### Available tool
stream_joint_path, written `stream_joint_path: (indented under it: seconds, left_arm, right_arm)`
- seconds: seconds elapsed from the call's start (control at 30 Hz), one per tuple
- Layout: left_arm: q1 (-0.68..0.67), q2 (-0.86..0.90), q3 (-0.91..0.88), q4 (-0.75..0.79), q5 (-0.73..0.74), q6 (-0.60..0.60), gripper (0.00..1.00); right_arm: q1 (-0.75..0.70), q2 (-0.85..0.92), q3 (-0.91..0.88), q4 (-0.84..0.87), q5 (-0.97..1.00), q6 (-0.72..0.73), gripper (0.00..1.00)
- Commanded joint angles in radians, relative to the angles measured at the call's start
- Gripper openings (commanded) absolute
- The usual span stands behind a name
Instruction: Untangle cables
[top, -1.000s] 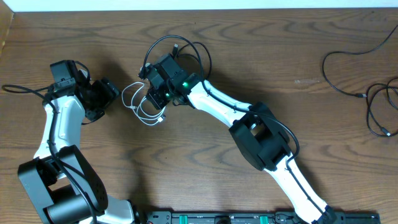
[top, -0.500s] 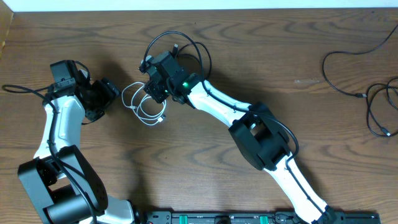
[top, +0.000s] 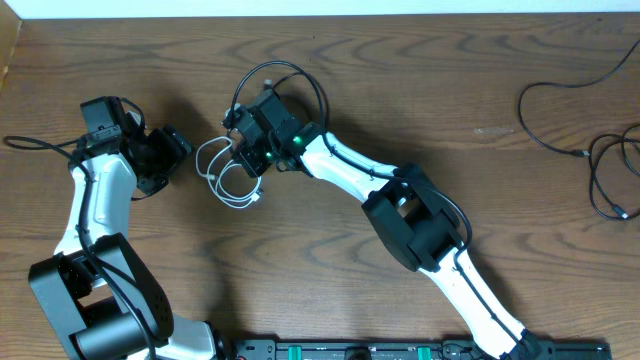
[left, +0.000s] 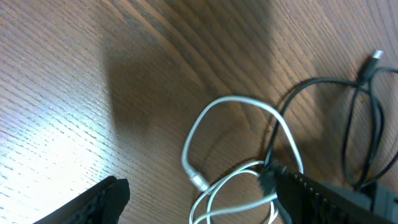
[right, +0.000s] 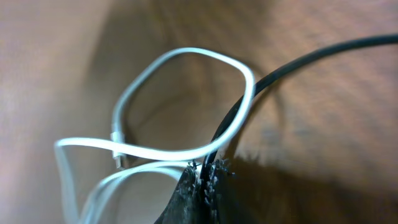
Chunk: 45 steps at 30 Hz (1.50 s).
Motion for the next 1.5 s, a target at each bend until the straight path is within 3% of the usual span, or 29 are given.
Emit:
stream_joint_path:
  seconds: [0.0, 0.37, 0.6, 0.93, 1.07, 1.37, 1.47]
  left_arm:
    - [0.001, 0.003, -0.006, 0.001, 0.011, -0.002, 0.83]
    - [-0.005, 0.003, -0.006, -0.003, 0.016, -0.04, 0.83]
    - [-0.075, 0.034, -0.011, 0.008, -0.02, -0.044, 0.83]
    - [-0.109, 0.14, -0.011, 0.02, -0.024, -0.15, 0.82]
    - [-0.109, 0.14, -0.011, 0.024, 0.059, -0.161, 0.7]
    - [-0.109, 0.14, -0.011, 0.027, 0.202, -0.191, 0.66]
    - [-0.109, 0.14, -0.011, 0.04, 0.236, -0.191, 0.57]
  right_arm:
    - [0.016, 0.023, -0.005, -0.002, -0.238, 0.053, 0.01]
    - [0.01, 0.015, -0.005, -0.012, -0.31, 0.033, 0.01]
    - [-0.001, 0.015, -0.005, -0.012, -0.314, 0.004, 0.01]
    - [-0.035, 0.015, -0.005, 0.006, -0.447, 0.004, 0.01]
    - [-0.055, 0.015, -0.005, 0.009, -0.453, 0.004, 0.01]
    - [-0.069, 0.016, -0.005, 0.048, -0.555, 0.005, 0.01]
    - [-0.069, 0.017, -0.005, 0.049, -0.571, 0.004, 0.01]
